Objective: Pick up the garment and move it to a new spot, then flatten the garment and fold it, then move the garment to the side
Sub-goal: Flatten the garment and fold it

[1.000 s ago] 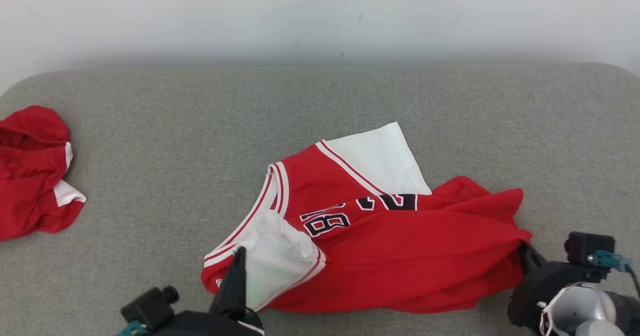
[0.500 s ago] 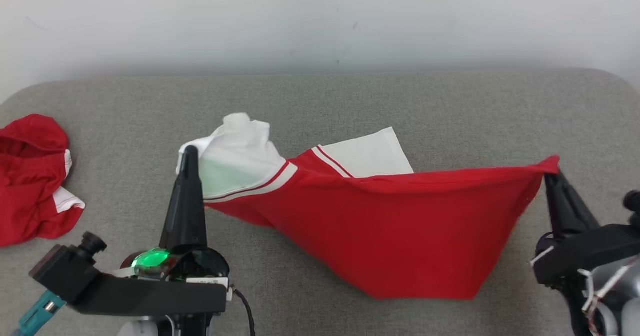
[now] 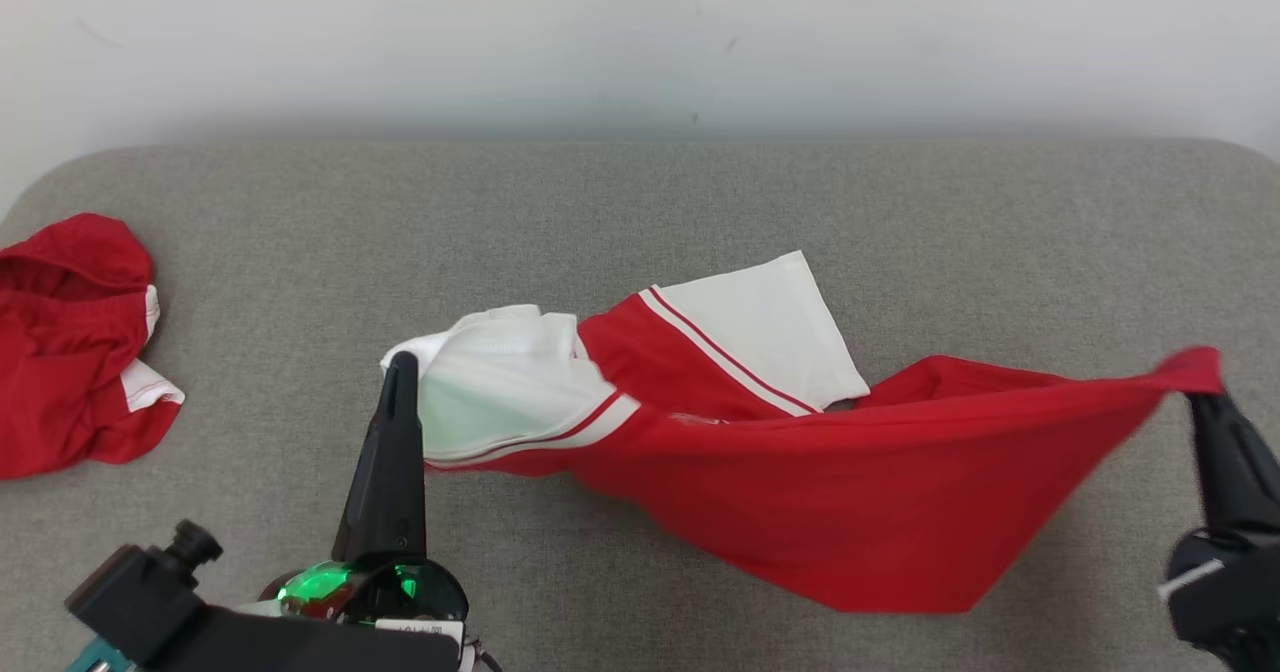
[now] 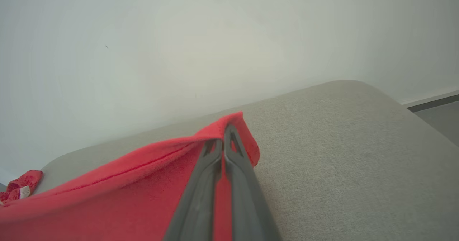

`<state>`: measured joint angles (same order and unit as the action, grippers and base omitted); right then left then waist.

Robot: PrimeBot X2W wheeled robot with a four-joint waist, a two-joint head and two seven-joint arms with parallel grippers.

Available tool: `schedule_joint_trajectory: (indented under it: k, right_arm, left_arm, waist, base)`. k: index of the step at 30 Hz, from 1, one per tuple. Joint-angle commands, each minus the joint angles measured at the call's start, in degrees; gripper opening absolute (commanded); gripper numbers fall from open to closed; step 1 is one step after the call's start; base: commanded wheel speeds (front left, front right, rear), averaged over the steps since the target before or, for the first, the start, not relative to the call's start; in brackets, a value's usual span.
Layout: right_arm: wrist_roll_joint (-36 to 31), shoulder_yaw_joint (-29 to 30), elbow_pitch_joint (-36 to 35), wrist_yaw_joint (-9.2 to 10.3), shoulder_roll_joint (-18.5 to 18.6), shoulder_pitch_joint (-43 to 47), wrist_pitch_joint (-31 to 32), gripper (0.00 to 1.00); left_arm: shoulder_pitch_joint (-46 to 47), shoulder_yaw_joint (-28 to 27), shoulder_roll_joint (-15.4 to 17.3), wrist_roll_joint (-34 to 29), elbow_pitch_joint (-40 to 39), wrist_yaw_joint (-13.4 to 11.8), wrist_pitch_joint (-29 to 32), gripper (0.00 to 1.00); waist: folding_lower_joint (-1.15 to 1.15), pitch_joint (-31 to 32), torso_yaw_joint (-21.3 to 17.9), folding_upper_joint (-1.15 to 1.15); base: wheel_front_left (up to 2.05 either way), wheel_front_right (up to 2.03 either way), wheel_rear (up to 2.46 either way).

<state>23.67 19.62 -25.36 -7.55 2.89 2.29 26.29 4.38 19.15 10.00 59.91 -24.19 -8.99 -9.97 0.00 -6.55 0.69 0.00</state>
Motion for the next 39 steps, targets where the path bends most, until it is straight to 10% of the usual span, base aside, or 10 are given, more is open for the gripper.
schedule_joint_trajectory:
  k: [1, 16, 23, 29, 39]
  right_arm:
    - [1.2, -1.4, -0.5, 0.13, 0.0, -1.0, 0.0, 0.00]
    - [-1.7, -23.5, 28.7, 0.13, 8.0, -51.2, -5.4, 0.00]
    - [-10.8, -20.6, 45.8, 0.13, 7.7, -76.1, -19.4, 0.00]
    - [-19.7, -14.2, 52.8, 0.13, 9.1, -86.5, -30.5, 0.00]
    - [-25.5, -13.6, 57.5, 0.14, 12.6, -85.9, -37.7, 0.00]
  left_arm:
    - [-0.5, 0.0, -0.1, 0.5, 0.0, 0.4, 0.4, 0.00]
    - [41.2, -8.4, 9.5, 1.8, 22.0, 0.9, 13.6, 0.00]
    - [65.9, -10.5, 16.8, -3.8, 31.4, 5.8, 12.7, 0.00]
    - [81.0, -11.5, 14.8, -4.9, 32.0, 12.5, 5.3, 0.00]
    - [78.8, -11.3, 13.2, -5.3, 30.3, 16.1, -3.7, 0.00]
  waist:
    - [0.00, -0.4, -0.2, 0.00]
    - [0.00, -22.9, -5.4, 0.00]
    - [0.00, -28.2, -7.1, 0.00]
    - [0.00, -28.0, -6.9, 0.00]
    - [0.00, -29.2, -5.5, 0.00]
  base:
    - [0.00, 0.00, 0.00]
    - [0.00, 0.00, 0.00]
    - [0.00, 0.00, 0.00]
    - [0.00, 0.00, 0.00]
    - [0.00, 0.00, 0.00]
